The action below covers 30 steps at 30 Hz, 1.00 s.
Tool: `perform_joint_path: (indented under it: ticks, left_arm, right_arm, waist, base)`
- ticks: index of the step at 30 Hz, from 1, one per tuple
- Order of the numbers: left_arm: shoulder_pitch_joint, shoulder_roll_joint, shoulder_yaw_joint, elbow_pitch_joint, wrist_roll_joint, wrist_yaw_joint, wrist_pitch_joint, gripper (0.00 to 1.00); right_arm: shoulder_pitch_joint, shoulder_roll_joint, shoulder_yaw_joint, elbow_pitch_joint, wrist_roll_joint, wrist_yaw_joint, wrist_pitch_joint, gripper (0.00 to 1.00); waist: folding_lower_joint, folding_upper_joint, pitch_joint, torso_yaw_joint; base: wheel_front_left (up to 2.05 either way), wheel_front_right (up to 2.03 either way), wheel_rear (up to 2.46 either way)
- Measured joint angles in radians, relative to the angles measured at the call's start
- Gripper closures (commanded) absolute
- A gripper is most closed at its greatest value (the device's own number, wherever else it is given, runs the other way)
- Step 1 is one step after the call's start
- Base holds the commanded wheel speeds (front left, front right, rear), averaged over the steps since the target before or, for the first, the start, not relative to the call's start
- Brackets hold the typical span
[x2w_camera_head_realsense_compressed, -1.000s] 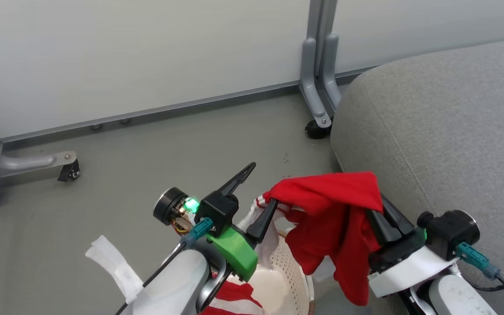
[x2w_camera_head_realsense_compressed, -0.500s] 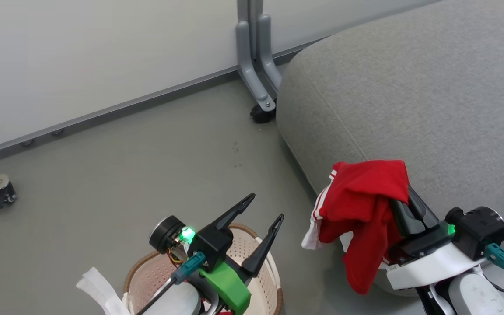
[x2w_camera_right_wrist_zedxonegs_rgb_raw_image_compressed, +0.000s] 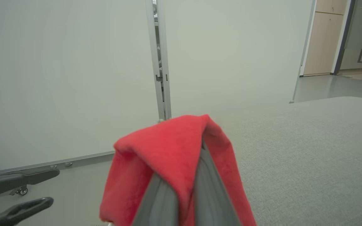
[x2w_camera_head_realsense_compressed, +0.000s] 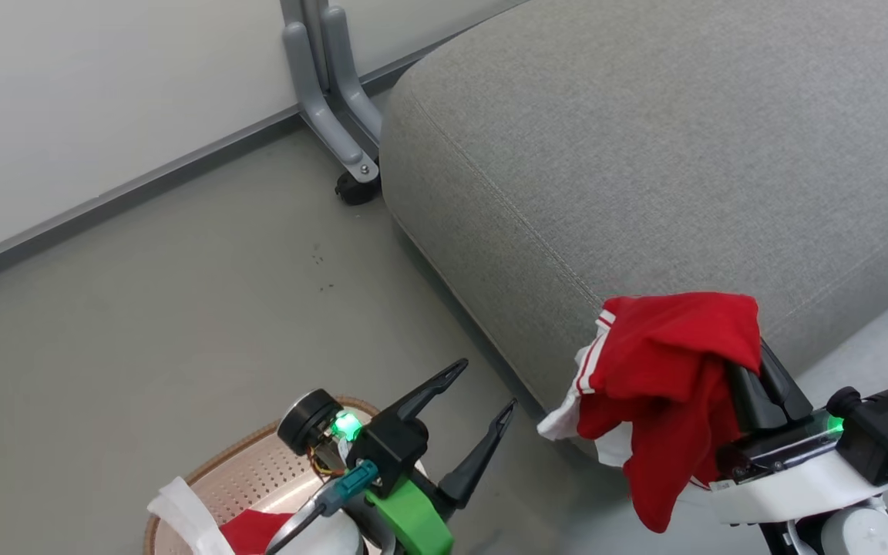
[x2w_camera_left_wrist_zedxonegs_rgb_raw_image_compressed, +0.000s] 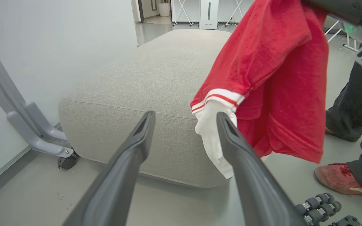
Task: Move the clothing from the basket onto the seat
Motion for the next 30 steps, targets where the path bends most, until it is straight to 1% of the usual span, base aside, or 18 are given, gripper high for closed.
perform_joint_path:
  ticks: [6, 8, 11, 14, 19, 23, 26, 30]
  left_arm:
    - [-0.038, 0.010, -0.018, -0.019, 0.000, -0.005, 0.017, 0.00]
    - [-0.049, 0.020, -0.020, -0.033, 0.000, -0.008, 0.027, 0.00]
    - [-0.063, 0.044, -0.019, -0.069, 0.009, -0.007, 0.052, 0.00]
    - [-0.093, 0.070, -0.027, -0.122, 0.030, -0.007, 0.094, 0.00]
    - [-0.158, 0.119, -0.049, -0.225, 0.052, -0.010, 0.170, 0.00]
    - [-0.196, 0.159, -0.063, -0.300, 0.058, -0.012, 0.225, 0.00]
    - [-0.221, 0.186, -0.067, -0.353, 0.063, -0.013, 0.261, 0.00]
    - [-0.251, 0.217, -0.069, -0.409, 0.080, -0.013, 0.301, 0.00]
  right_arm:
    - [-0.021, 0.002, -0.040, -0.025, -0.014, 0.000, 0.000, 1.00]
    - [-0.073, 0.000, -0.059, -0.036, -0.006, 0.000, 0.000, 1.00]
    - [-0.181, -0.024, -0.079, -0.033, 0.013, 0.000, 0.000, 1.00]
    - [-0.310, -0.060, -0.122, -0.021, 0.034, 0.000, 0.000, 1.00]
    - [-0.551, -0.133, -0.230, 0.014, 0.088, 0.000, 0.000, 1.00]
    - [-0.733, -0.219, -0.286, 0.099, 0.135, 0.000, 0.000, 1.00]
    - [-0.835, -0.273, -0.310, 0.179, 0.157, 0.000, 0.000, 1.00]
    - [-0.936, -0.312, -0.333, 0.291, 0.164, 0.000, 0.000, 1.00]
  waist:
    - [0.0000, 0.0000, 0.051, -0.019]
    - [0.0000, 0.0000, 0.071, -0.022]
    - [0.0000, 0.0000, 0.109, -0.026]
    - [0.0000, 0.0000, 0.158, -0.027]
    - [0.0001, 0.0000, 0.265, -0.017]
    - [0.0001, 0.0000, 0.360, -0.001]
    - [0.0001, 0.0000, 0.431, 0.011]
    - [0.0002, 0.0000, 0.527, 0.027]
  base:
    - [0.00, 0.00, 0.00]
    - [0.00, 0.00, 0.00]
    - [0.00, 0.00, 0.00]
    - [0.00, 0.00, 0.00]
    - [0.00, 0.00, 0.00]
    - [0.00, 0.00, 0.00]
    - [0.00, 0.00, 0.00]
    - [0.00, 0.00, 0.00]
